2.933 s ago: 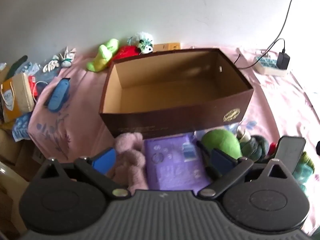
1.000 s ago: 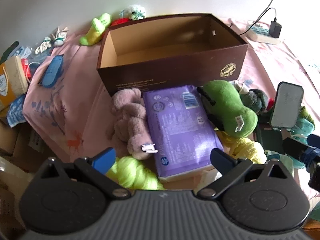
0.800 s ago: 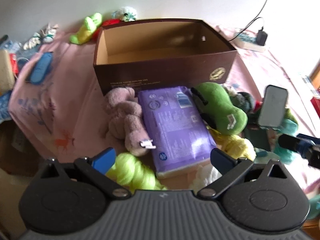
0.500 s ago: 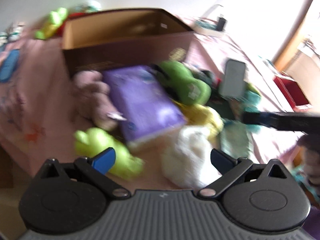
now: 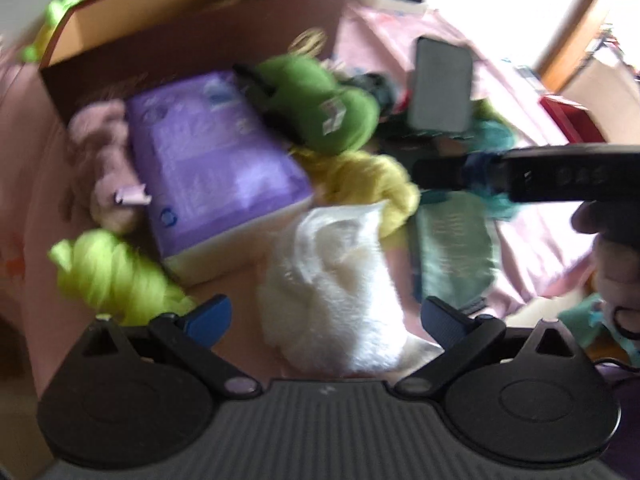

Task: Organize soft objects
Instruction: 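Grasp the white mesh puff with left tool while right tool grasps yellow plush, then carry both items over the brown box and open both tools to drop them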

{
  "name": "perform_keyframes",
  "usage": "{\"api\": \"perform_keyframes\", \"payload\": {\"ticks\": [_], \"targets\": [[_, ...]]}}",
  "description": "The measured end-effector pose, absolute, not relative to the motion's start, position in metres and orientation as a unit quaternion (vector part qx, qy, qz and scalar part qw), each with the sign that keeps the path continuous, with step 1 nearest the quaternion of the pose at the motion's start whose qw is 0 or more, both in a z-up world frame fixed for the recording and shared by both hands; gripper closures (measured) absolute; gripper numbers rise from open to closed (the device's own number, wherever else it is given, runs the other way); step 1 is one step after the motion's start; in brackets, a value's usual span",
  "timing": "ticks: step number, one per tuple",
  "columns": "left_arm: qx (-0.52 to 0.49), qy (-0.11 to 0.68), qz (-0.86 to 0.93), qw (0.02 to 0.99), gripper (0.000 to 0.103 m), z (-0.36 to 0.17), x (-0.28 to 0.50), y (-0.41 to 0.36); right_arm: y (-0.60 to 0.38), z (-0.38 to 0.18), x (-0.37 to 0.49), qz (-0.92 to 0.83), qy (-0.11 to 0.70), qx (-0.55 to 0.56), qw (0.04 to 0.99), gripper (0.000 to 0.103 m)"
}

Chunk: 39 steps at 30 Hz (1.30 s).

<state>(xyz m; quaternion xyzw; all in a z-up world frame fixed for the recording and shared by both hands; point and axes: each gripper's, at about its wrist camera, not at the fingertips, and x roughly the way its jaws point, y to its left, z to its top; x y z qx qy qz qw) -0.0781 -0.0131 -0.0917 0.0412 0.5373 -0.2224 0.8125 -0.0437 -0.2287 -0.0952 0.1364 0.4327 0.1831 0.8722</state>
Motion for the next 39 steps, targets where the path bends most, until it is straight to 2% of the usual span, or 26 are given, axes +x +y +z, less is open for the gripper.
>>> {"api": "perform_keyframes", "payload": {"ticks": [6, 8, 12, 14, 16, 19, 30, 39], "targets": [[0.017, 0.563, -0.181, 0.806, 0.008, -0.102, -0.072, -0.014, -0.224, -0.108, -0.018, 0.228, 0.449, 0.132, 0.854, 0.050], [0.012, 0.574, -0.175, 0.800, 0.037, -0.105, -0.072, -0.017, -0.223, -0.111, -0.013, 0.238, 0.456, 0.133, 0.847, 0.050], [0.001, 0.578, -0.151, 0.802, 0.035, -0.106, -0.074, -0.021, -0.220, -0.116, -0.005, 0.261, 0.463, 0.125, 0.838, 0.055], [0.004, 0.574, -0.143, 0.806, 0.038, -0.105, -0.076, -0.023, -0.219, -0.120, -0.001, 0.272, 0.471, 0.120, 0.831, 0.064], [0.007, 0.570, -0.137, 0.810, 0.041, -0.104, -0.080, -0.027, -0.218, -0.125, 0.002, 0.289, 0.483, 0.121, 0.817, 0.082], [0.005, 0.570, -0.129, 0.812, 0.044, -0.102, -0.084, -0.031, -0.220, -0.127, 0.002, 0.301, 0.484, 0.117, 0.814, 0.091], [-0.019, 0.556, -0.167, 0.814, 0.045, -0.061, -0.094, -0.026, -0.256, -0.100, -0.005, 0.365, 0.474, 0.121, 0.792, 0.094], [-0.005, 0.468, -0.215, 0.857, 0.045, 0.013, -0.054, -0.015, -0.285, -0.029, 0.019, 0.352, 0.397, 0.168, 0.831, 0.094]]}}
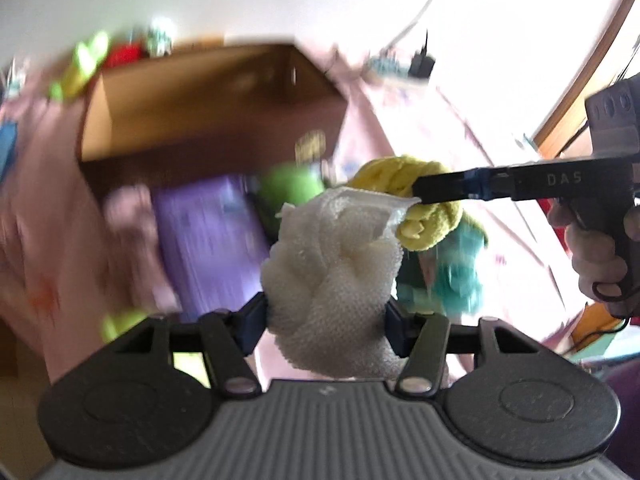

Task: Organize soft objects
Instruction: 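Carry both items over the brown box and open both tools to drop them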

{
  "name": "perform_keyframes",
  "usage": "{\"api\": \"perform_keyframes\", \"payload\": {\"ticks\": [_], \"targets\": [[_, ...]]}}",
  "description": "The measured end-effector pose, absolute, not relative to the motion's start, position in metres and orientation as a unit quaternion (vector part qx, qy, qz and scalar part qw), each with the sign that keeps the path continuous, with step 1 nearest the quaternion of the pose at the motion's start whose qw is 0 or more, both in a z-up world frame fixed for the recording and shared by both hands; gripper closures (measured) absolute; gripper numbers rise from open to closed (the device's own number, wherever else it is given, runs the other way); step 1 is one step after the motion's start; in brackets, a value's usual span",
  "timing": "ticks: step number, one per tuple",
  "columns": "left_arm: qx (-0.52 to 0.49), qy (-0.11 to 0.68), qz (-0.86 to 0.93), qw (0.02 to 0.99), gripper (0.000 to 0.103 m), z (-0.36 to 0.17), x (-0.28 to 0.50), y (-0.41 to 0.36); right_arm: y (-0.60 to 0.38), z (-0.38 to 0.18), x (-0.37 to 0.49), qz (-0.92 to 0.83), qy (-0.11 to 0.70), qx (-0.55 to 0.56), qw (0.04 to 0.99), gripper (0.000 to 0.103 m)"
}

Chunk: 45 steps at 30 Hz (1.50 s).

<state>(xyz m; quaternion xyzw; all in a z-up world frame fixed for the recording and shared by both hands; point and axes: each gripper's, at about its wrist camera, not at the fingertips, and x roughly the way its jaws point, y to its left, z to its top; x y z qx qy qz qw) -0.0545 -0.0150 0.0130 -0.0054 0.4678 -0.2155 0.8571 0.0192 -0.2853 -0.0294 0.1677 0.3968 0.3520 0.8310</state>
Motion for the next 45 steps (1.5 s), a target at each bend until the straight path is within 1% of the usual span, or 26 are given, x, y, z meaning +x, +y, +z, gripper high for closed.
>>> {"api": "perform_keyframes", "payload": {"ticks": [6, 9, 11, 16, 22, 25, 28, 30, 34, 35, 36, 38, 40, 43, 45], "targets": [[-0.004, 0.405, -0.227, 0.886, 0.044, 0.054, 0.011, 0.004, -0.269, 0.012, 0.066, 0.319, 0.359, 0.190, 0.856, 0.094], [0.012, 0.381, -0.214, 0.899, 0.044, 0.066, 0.047, 0.010, -0.254, 0.025, 0.094, 0.295, 0.352, 0.186, 0.868, 0.094], [0.021, 0.379, -0.207, 0.901, 0.044, 0.067, 0.075, 0.015, -0.242, 0.030, 0.113, 0.278, 0.347, 0.179, 0.877, 0.094], [0.040, 0.395, -0.173, 0.901, 0.044, 0.052, 0.140, 0.027, -0.213, 0.023, 0.171, 0.235, 0.371, 0.164, 0.883, 0.094], [0.058, 0.412, -0.143, 0.898, 0.043, 0.019, 0.192, 0.039, -0.183, -0.014, 0.216, 0.186, 0.409, 0.148, 0.881, 0.093], [0.054, 0.434, -0.122, 0.891, 0.043, -0.004, 0.216, 0.045, -0.171, -0.033, 0.230, 0.164, 0.419, 0.135, 0.883, 0.093], [0.048, 0.452, -0.108, 0.884, 0.043, -0.025, 0.232, 0.050, -0.163, -0.049, 0.243, 0.154, 0.432, 0.144, 0.877, 0.093], [0.050, 0.457, -0.095, 0.883, 0.041, -0.035, 0.237, 0.050, -0.161, -0.057, 0.248, 0.148, 0.433, 0.149, 0.876, 0.090], [0.061, 0.460, -0.059, 0.884, 0.034, -0.047, 0.247, 0.049, -0.150, -0.070, 0.260, 0.146, 0.427, 0.124, 0.884, 0.086], [0.062, 0.459, -0.050, 0.885, 0.034, -0.049, 0.248, 0.049, -0.149, -0.073, 0.262, 0.147, 0.427, 0.121, 0.884, 0.086], [0.061, 0.456, -0.044, 0.887, 0.033, -0.049, 0.248, 0.050, -0.149, -0.075, 0.264, 0.149, 0.429, 0.120, 0.883, 0.086], [0.060, 0.447, -0.038, 0.892, 0.027, -0.047, 0.246, 0.051, -0.152, -0.076, 0.266, 0.153, 0.424, 0.133, 0.883, 0.085], [0.057, 0.441, -0.036, 0.895, 0.027, -0.042, 0.244, 0.052, -0.154, -0.074, 0.265, 0.161, 0.414, 0.134, 0.886, 0.085], [0.044, 0.435, -0.034, 0.899, 0.027, -0.035, 0.238, 0.053, -0.151, -0.069, 0.263, 0.148, 0.402, 0.105, 0.897, 0.083], [0.032, 0.432, -0.035, 0.901, 0.027, -0.030, 0.231, 0.053, -0.160, -0.073, 0.265, 0.170, 0.417, 0.148, 0.881, 0.083]]}}
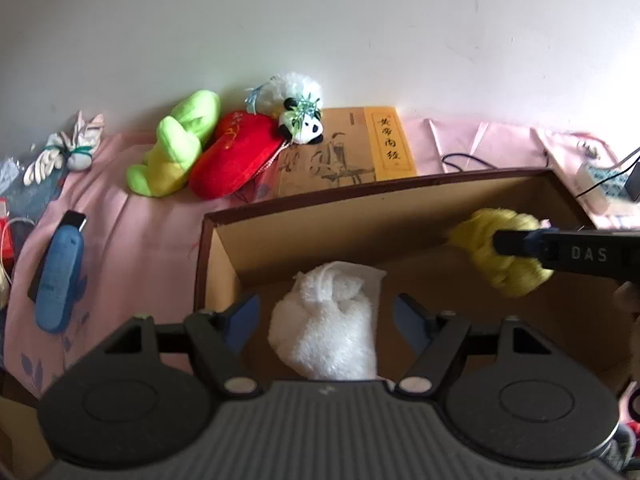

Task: Organize soft objects
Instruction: 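Carry both items over the brown box and open both tools to drop them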

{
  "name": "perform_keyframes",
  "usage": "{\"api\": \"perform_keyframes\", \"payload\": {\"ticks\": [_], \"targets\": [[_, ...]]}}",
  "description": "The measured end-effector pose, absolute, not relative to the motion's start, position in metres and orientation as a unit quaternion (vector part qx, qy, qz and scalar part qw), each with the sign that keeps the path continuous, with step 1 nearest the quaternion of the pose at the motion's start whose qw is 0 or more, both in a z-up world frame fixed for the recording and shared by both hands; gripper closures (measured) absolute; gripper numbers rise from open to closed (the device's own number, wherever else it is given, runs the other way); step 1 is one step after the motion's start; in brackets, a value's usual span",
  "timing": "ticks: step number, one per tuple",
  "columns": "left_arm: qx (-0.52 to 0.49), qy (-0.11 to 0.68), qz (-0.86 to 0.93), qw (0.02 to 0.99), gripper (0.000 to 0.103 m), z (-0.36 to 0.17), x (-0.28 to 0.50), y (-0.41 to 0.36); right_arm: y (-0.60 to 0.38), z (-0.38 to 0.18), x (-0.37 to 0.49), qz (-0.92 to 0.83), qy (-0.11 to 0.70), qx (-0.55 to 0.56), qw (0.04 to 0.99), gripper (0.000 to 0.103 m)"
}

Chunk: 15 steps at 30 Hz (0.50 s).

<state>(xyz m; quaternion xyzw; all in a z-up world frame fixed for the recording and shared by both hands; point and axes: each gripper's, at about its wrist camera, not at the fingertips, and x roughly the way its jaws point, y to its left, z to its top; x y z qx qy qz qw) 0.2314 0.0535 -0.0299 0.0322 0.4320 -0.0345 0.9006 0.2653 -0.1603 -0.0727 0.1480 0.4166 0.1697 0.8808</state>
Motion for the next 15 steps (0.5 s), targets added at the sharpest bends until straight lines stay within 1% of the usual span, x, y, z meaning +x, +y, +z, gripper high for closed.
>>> {"api": "perform_keyframes", "payload": {"ticks": [1, 2, 3, 4, 6, 9, 15], "targets": [[0.025, 0.430, -0.036, 0.902, 0.027, -0.027, 0.228, 0.054, -0.163, -0.075, 0.267, 0.168, 0.428, 0.158, 0.874, 0.083], [0.020, 0.428, -0.036, 0.903, 0.027, -0.025, 0.224, 0.054, -0.161, -0.075, 0.266, 0.149, 0.430, 0.140, 0.879, 0.083], [0.018, 0.428, -0.034, 0.903, 0.027, -0.022, 0.221, 0.053, -0.161, -0.072, 0.262, 0.134, 0.415, 0.128, 0.891, 0.083], [0.017, 0.428, -0.031, 0.903, 0.027, -0.020, 0.217, 0.053, -0.165, -0.071, 0.258, 0.135, 0.404, 0.138, 0.894, 0.083], [0.014, 0.427, -0.027, 0.904, 0.027, -0.014, 0.208, 0.053, -0.174, -0.069, 0.256, 0.149, 0.408, 0.180, 0.883, 0.083], [0.008, 0.422, -0.021, 0.906, 0.027, -0.006, 0.194, 0.054, -0.177, -0.058, 0.245, 0.144, 0.384, 0.171, 0.896, 0.083], [0.039, 0.404, 0.007, 0.914, 0.026, 0.008, 0.163, 0.043, -0.182, -0.036, 0.215, 0.168, 0.357, 0.191, 0.899, 0.083]]}}
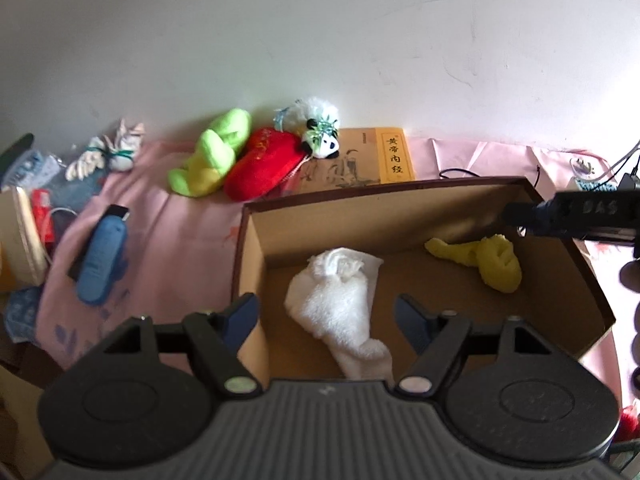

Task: Organize soft objects
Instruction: 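Carry both items over the brown box and open both tools to drop them, then withdraw both tools from the box back toward the pile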

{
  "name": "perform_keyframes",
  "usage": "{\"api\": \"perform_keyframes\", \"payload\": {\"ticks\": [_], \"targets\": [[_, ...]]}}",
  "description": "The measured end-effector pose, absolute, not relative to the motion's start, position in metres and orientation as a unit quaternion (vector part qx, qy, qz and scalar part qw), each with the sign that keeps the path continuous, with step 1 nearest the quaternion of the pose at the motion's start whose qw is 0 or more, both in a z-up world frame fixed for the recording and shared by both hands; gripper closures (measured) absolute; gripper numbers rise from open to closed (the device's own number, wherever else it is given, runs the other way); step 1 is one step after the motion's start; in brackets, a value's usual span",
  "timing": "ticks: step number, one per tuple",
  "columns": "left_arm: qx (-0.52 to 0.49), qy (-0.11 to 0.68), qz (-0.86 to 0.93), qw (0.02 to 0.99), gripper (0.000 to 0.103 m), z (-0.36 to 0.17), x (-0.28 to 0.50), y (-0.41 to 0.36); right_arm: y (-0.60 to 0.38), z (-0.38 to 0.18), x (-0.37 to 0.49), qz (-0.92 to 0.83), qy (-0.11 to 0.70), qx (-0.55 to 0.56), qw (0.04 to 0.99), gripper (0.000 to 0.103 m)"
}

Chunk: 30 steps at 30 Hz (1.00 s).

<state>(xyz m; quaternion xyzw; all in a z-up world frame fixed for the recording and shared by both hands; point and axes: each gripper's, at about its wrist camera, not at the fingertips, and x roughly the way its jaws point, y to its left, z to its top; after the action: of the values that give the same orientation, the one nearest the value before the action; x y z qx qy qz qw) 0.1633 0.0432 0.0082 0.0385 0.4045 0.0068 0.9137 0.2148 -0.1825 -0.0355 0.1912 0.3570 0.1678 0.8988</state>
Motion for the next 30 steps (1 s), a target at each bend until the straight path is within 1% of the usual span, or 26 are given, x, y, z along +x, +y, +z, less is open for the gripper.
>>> {"api": "perform_keyframes", "payload": {"ticks": [8, 19, 22, 24, 25, 30], "targets": [[0.040, 0.388, 0.033, 0.920, 0.024, 0.026, 0.124, 0.035, -0.177, -0.014, 0.162, 0.193, 0.325, 0.187, 0.907, 0.083], [0.046, 0.387, 0.055, 0.919, 0.023, 0.035, 0.076, 0.016, -0.186, -0.005, 0.106, 0.210, 0.301, 0.186, 0.912, 0.083], [0.046, 0.388, 0.064, 0.918, 0.021, 0.035, 0.063, 0.011, -0.189, -0.004, 0.093, 0.211, 0.302, 0.186, 0.911, 0.083], [0.049, 0.388, 0.066, 0.918, 0.017, 0.035, 0.055, 0.008, -0.191, -0.004, 0.084, 0.214, 0.299, 0.187, 0.911, 0.083], [0.051, 0.387, 0.068, 0.918, 0.014, 0.035, 0.051, 0.006, -0.191, -0.003, 0.080, 0.213, 0.297, 0.184, 0.912, 0.083], [0.050, 0.385, 0.069, 0.919, 0.013, 0.036, 0.033, -0.001, -0.197, -0.002, 0.059, 0.213, 0.289, 0.186, 0.914, 0.083]]}}
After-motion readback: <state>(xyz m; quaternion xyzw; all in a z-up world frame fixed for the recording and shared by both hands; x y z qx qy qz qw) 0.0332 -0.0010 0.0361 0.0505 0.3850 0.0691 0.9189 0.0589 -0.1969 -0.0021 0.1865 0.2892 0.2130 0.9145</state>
